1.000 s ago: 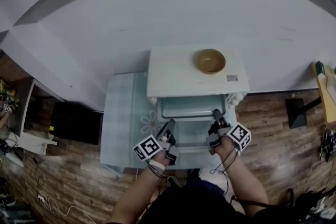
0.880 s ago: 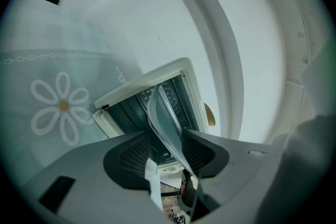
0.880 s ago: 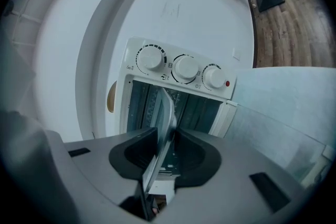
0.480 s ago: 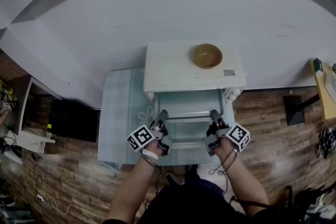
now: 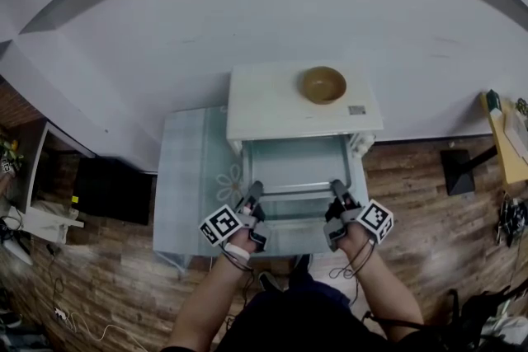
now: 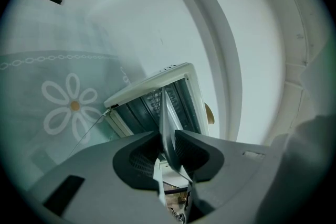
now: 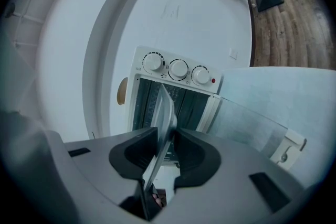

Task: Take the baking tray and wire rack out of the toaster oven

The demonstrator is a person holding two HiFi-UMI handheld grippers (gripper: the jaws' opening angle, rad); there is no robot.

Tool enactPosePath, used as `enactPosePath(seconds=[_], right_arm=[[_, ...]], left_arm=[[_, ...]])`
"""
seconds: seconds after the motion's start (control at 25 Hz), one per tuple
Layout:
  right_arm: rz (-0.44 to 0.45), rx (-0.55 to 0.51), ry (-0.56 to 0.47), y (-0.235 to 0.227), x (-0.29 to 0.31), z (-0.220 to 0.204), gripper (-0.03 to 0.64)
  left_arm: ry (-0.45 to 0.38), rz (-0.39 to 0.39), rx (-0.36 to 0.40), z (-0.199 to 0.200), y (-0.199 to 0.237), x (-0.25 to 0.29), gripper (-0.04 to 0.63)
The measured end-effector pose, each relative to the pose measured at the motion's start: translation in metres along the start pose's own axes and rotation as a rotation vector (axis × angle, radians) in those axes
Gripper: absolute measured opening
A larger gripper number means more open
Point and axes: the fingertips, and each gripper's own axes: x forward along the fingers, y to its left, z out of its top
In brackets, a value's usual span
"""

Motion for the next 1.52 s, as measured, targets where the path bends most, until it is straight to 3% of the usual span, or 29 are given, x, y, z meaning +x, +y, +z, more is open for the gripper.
enactPosePath(seconds=[0.28,0.64,0.84,1.24,1.36,1.52], right_arm=[[-0.003,-0.006,-0.014,-0.002,-0.024,-0.009,0.107],[0.001,-0.001,-0.043,-0.014,-0.057,-0.029,0.104],[-0.013,-0.012,-0.046,-0.017,-0.077,-0.043,0.107],[-0.01,-0.029,0.005,-0.006,-0.084,-0.096,0.106],[0.0,-0.029,0.043,-0.003,-0.075,-0.121,0.106],[0.008,-0.055,0.115,0.002,-0.061,-0.157,0.105]], left_arm=[[0.016,-0.031,-0.005,-0.014,-0.002,-0.021,0.098],[0.051,-0.126,0.07,-0.024,-0.011,-0.047,0.095],[0.057,-0.134,0.005,-0.034,-0.009,-0.068,0.095],[0.002,-0.198,-0.001,-0.017,0.003,-0.121,0.095],[-0.024,-0.152,-0.005,-0.004,0.02,-0.143,0.095],[-0.072,-0.128,0.055,0.021,0.036,-0.173,0.095]])
